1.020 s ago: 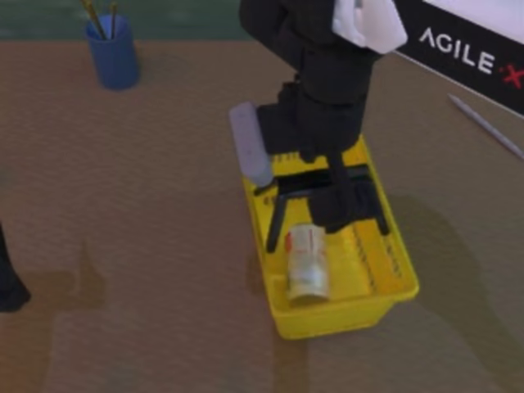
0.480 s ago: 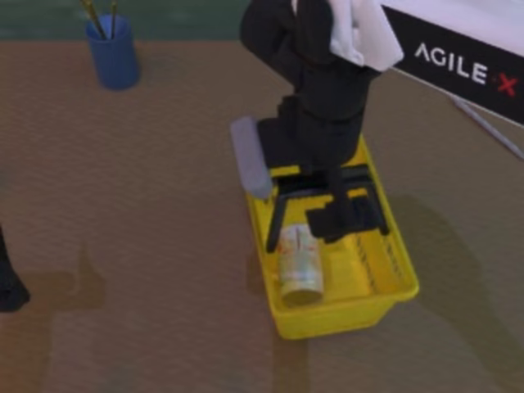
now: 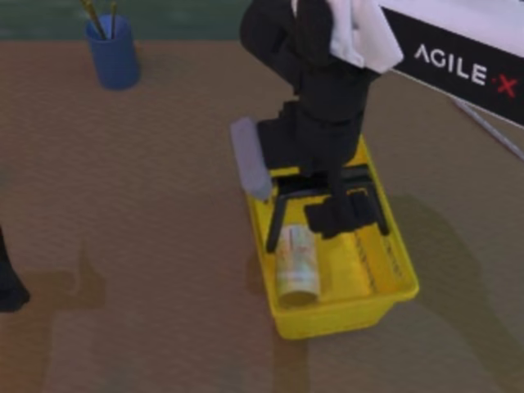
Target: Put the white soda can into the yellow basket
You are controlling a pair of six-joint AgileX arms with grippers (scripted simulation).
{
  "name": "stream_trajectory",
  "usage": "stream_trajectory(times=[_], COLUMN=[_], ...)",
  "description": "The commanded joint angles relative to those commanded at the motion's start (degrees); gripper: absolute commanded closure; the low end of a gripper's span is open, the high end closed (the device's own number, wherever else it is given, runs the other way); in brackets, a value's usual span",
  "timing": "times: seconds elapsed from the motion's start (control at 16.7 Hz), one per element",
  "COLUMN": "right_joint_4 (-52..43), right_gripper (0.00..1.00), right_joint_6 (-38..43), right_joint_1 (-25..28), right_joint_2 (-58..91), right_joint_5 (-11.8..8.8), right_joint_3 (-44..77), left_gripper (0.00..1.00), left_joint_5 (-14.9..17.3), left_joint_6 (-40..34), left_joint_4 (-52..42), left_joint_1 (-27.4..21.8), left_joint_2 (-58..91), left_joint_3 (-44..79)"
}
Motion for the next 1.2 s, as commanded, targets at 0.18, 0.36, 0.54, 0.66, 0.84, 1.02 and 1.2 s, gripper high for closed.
stream_trajectory(times=[0.18,0.36,0.54,0.66,0.84,1.02,1.2], right_joint_4=[0.0,0.0,0.0,0.0,0.0,0.0,0.0], right_gripper=[0.53,0.75,0.98,1.00,1.00,1.00,1.00], right_joint_6=[0.0,0.0,0.0,0.0,0.0,0.0,0.0], right_joint_1=[0.0,0.0,0.0,0.0,0.0,0.0,0.0], right_joint_2=[0.0,0.0,0.0,0.0,0.0,0.0,0.0], right_joint_5=[0.0,0.0,0.0,0.0,0.0,0.0,0.0], right_joint_3=[0.0,0.0,0.0,0.0,0.0,0.0,0.0], left_gripper=[0.00,0.00,0.00,0.00,0.00,0.00,0.00], left_joint_5=[0.0,0.0,0.0,0.0,0.0,0.0,0.0], left_joint_6=[0.0,0.0,0.0,0.0,0.0,0.0,0.0], left_joint_4=[0.0,0.0,0.0,0.0,0.0,0.0,0.0], left_joint_1=[0.0,0.0,0.0,0.0,0.0,0.0,0.0], left_joint_2=[0.0,0.0,0.0,0.0,0.0,0.0,0.0], left_joint_3=[0.0,0.0,0.0,0.0,0.0,0.0,0.0])
